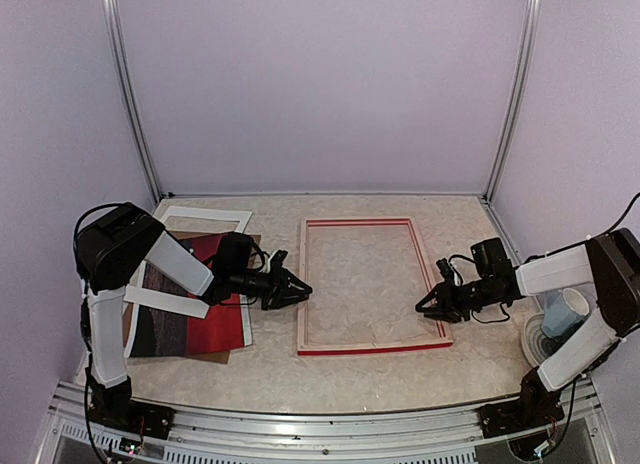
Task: Put the photo into the frame
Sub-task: Place the glass panel on the frame body.
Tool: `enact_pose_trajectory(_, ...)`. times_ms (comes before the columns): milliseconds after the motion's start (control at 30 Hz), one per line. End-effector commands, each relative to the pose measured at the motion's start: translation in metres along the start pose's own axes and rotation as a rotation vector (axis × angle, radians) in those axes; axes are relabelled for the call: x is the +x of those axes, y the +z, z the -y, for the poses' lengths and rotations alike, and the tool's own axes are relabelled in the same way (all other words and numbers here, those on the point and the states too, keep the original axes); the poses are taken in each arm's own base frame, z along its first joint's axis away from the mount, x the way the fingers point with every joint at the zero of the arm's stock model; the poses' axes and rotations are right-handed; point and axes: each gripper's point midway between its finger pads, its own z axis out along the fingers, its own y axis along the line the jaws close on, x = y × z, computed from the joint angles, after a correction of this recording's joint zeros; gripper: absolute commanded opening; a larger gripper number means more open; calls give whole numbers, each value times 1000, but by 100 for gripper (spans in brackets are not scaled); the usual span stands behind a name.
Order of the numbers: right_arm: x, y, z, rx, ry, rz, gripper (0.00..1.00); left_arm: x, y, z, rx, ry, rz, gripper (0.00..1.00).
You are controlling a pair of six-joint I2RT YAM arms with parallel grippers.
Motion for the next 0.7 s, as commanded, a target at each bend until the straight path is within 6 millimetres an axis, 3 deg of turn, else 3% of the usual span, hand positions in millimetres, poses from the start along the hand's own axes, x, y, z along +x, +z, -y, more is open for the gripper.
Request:
enact_pose_trajectory(0,-3,2,-4,5,-21,-8,37,8,-2,1,-7,-4,-7,24)
enact_pose_trajectory(667,-8,-5,-11,13,-39,-1,38,14,-2,5,3,3,-20,24)
